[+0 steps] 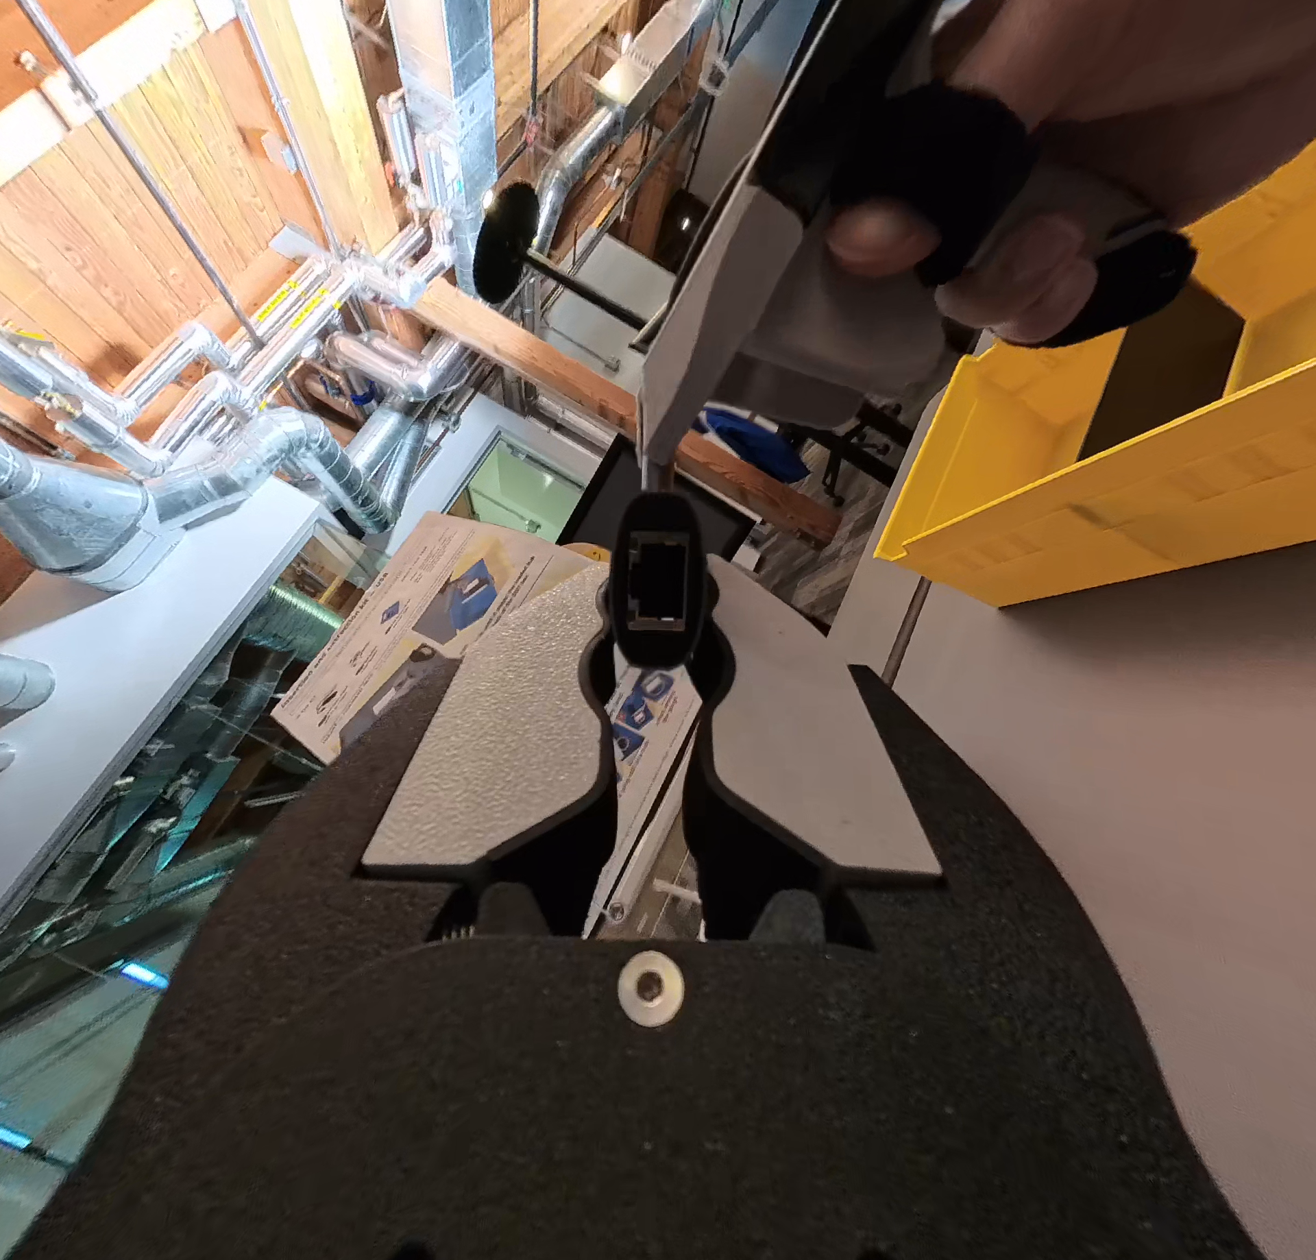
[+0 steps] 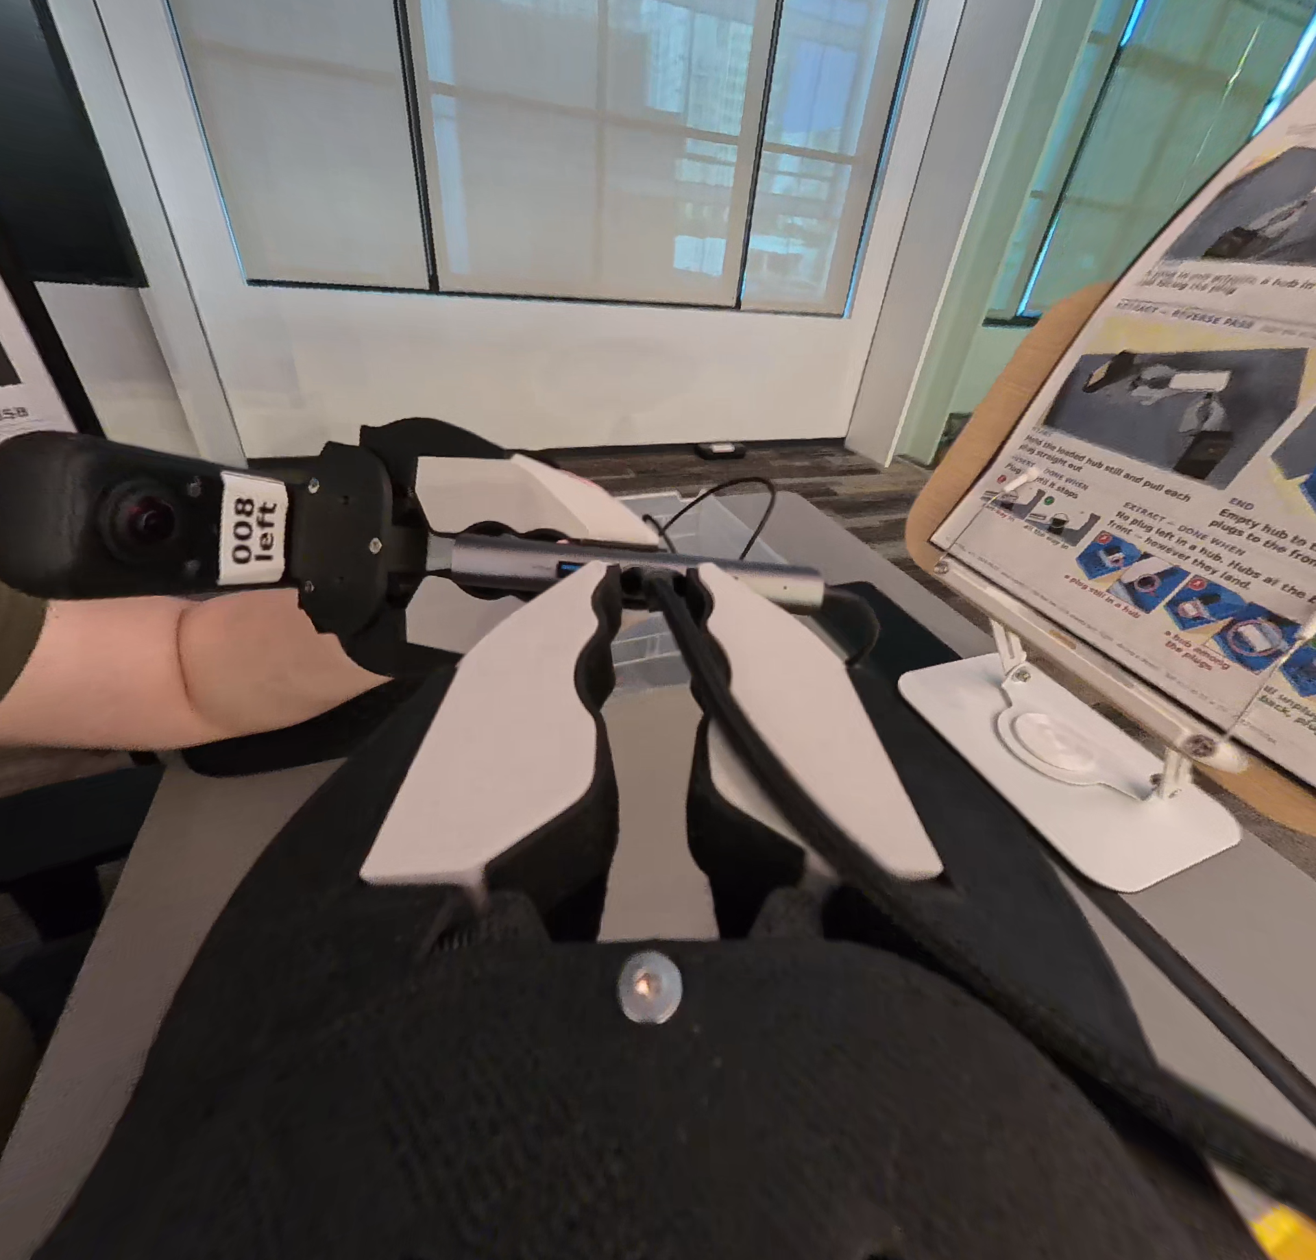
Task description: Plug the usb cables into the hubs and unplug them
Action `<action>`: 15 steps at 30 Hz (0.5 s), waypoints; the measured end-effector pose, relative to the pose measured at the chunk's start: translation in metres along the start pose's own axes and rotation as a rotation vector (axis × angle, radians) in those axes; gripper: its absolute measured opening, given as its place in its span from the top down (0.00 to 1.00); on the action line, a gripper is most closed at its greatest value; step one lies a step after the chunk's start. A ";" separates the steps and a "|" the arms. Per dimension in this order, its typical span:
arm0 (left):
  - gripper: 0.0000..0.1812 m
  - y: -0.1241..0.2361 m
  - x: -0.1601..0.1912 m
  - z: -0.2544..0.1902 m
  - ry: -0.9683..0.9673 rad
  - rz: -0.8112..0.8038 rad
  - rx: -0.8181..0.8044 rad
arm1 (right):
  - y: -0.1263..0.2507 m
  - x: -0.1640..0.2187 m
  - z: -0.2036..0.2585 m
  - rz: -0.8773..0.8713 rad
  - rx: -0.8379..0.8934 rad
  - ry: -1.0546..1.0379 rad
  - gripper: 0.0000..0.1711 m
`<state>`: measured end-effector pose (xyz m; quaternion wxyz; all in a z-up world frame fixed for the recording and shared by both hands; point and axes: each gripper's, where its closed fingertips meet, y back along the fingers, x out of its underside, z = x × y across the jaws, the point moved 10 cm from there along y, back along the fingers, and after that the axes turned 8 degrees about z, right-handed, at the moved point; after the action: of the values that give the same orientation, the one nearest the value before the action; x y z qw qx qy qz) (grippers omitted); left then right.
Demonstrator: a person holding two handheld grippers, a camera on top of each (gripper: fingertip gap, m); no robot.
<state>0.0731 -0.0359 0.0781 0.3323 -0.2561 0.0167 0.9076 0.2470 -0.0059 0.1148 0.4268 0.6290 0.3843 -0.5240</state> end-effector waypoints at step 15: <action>0.90 -0.005 -0.002 0.004 -0.029 0.044 -0.046 | -0.003 0.001 -0.001 -0.080 0.066 0.022 0.89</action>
<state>0.0753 -0.0324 0.0829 0.3064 -0.2499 -0.0033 0.9185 0.2451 -0.0043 0.1130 0.3804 0.6325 0.3962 -0.5461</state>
